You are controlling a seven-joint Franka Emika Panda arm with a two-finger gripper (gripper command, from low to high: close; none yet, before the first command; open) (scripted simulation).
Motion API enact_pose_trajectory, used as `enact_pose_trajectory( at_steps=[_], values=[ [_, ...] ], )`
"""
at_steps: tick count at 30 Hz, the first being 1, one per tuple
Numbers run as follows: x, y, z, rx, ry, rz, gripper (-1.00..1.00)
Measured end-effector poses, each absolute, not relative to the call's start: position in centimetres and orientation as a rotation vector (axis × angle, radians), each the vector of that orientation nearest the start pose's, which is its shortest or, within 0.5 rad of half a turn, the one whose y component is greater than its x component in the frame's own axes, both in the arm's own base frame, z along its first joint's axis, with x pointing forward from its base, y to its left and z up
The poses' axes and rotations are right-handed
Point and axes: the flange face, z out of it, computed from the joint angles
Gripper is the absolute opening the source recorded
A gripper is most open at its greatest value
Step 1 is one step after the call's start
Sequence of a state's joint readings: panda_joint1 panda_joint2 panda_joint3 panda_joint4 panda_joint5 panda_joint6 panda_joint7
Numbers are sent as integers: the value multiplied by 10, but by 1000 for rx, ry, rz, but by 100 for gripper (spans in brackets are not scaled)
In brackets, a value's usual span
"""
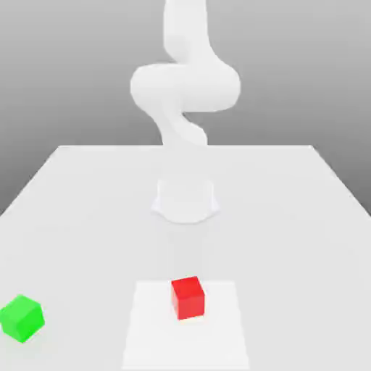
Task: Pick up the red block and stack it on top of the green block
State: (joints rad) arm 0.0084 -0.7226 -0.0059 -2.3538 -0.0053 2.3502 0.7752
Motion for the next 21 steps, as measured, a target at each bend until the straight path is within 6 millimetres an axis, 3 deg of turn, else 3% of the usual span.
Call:
enact_pose_trajectory(
  at_steps=[4,9,13,17,19,21],
  values=[
    [421,1,562,-2660,993,-771,0],
    [439,2,437,-2815,942,-538,0],
    [428,3,337,-2924,886,-326,0],
    [394,4,247,-3010,821,-105,0],
    [379,4,213,-3034,796,-26,0],
    [376,4,191,-3040,789,-7,0]
  ],
)
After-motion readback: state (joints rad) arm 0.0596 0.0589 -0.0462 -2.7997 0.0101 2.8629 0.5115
